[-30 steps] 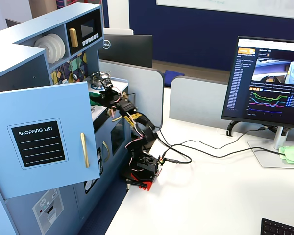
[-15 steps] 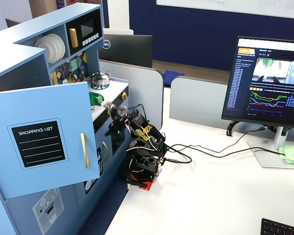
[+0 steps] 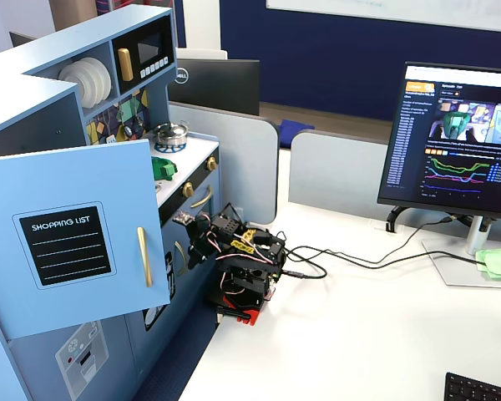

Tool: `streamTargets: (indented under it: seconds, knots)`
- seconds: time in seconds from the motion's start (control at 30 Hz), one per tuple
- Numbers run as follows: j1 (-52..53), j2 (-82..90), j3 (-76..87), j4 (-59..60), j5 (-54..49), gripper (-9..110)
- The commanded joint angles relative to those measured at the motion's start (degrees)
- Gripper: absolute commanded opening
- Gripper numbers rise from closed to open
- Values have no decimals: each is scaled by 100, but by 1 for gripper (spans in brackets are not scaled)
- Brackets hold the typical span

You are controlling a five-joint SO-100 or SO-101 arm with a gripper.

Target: Take off the lid from the green recipient and place it on the counter

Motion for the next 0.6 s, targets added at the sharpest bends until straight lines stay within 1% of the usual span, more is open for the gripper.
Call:
streamTargets:
  seconds: [0.0, 0.1, 0.3, 0.33, 0.43, 0.57]
  knots:
    - [-149, 343, 149, 686, 176, 0]
    - [-167, 466, 272, 1160, 316, 0]
    - [-202, 466, 501, 1828, 237, 0]
    - [-237, 466, 510, 1811, 404, 0]
    - [-193, 466, 510, 1802, 457, 0]
    - [-167, 475, 519, 1854, 35, 1]
